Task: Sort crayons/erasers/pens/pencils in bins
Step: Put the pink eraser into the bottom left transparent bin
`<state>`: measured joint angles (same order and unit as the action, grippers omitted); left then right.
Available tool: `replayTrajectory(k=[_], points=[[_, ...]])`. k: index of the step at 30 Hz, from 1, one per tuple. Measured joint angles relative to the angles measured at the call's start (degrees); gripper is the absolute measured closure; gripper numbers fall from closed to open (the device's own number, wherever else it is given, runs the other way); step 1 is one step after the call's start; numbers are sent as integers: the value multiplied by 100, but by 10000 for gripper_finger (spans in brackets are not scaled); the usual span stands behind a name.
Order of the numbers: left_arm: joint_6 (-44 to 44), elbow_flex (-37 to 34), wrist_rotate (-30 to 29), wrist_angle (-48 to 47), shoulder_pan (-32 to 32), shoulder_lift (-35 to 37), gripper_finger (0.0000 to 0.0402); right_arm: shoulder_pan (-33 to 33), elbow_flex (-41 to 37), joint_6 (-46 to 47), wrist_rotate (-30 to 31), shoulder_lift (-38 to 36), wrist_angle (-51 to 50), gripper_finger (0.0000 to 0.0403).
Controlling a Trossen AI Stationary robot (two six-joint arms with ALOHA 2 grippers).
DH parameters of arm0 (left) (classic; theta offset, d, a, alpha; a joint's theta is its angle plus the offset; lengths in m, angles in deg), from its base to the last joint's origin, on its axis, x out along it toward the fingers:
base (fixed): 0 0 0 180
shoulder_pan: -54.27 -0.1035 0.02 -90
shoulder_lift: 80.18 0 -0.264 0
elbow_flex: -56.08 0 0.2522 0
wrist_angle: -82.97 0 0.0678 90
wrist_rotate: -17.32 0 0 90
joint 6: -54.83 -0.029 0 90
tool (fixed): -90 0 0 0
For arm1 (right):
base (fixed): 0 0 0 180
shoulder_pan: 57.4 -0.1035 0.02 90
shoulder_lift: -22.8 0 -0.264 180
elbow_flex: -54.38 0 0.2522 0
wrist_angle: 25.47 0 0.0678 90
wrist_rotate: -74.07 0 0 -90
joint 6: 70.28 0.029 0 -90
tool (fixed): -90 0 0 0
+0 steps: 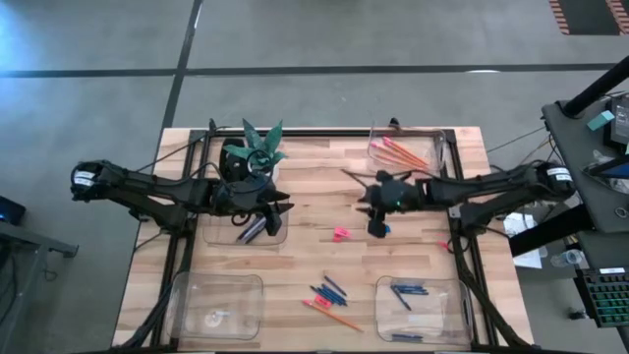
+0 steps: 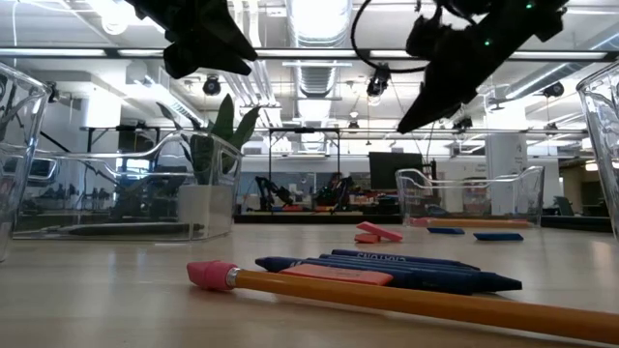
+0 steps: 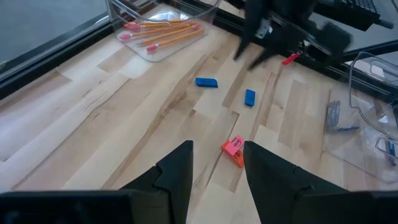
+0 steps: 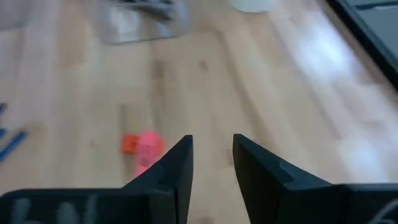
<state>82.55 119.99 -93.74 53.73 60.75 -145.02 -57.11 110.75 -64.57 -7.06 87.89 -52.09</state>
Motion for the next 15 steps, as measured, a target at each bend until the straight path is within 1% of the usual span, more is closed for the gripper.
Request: replayTrajectory(k=[6,10,15], points=[[13,-48,1,-8,1,0,274,-512,-201,381,8,188,630,281],[44,-96,5,-20,2,0,274,-569,-221,615,11,493,793,256],[46,-98,153,22,2,0,274,-575,-225,796,-3,1097,831,220]])
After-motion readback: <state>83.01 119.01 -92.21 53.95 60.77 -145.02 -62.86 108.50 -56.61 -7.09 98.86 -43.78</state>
